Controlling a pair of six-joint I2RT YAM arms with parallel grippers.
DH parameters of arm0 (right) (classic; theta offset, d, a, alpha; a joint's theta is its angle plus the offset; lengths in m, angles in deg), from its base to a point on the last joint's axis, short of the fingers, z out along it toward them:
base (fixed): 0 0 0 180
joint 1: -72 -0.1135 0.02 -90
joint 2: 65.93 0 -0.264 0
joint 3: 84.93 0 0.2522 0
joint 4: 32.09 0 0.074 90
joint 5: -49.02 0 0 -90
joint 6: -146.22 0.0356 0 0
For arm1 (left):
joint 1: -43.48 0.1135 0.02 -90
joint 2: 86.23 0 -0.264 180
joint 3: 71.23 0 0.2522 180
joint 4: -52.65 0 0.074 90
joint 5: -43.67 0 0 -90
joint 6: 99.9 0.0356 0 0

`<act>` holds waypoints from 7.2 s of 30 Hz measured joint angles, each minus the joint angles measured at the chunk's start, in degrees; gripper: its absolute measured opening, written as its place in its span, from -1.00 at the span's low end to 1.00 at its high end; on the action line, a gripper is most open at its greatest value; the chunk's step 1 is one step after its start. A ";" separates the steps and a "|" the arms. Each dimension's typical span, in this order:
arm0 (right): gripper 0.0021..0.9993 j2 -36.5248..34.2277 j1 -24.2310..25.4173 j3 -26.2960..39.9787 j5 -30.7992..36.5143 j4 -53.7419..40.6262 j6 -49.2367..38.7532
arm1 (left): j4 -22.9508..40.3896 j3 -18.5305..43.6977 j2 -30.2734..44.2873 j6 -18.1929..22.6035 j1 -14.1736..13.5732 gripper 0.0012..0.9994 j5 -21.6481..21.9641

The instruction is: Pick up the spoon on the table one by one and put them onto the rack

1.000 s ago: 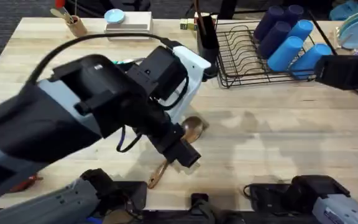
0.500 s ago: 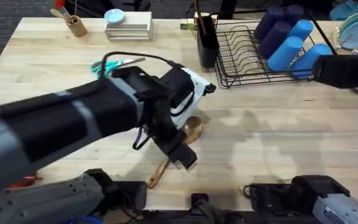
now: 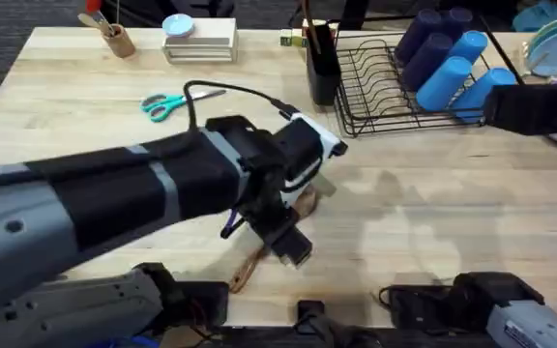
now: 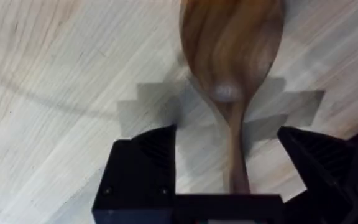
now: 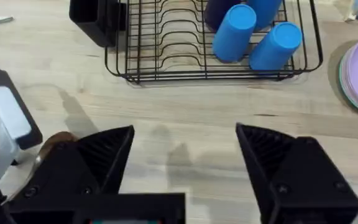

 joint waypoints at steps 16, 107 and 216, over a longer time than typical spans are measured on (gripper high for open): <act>0.99 0.00 0.00 0.00 0.00 0.00 0.00 | 0.77 0.01 0.59 -6.18 -2.44 0.99 4.29; 0.99 0.00 0.00 0.00 0.00 0.00 -0.02 | 14.73 22.00 2.89 -11.01 -4.80 -0.92 16.60; 0.99 0.00 0.00 0.00 0.00 0.33 -2.19 | -52.25 27.05 22.32 -2.88 14.08 -0.71 6.44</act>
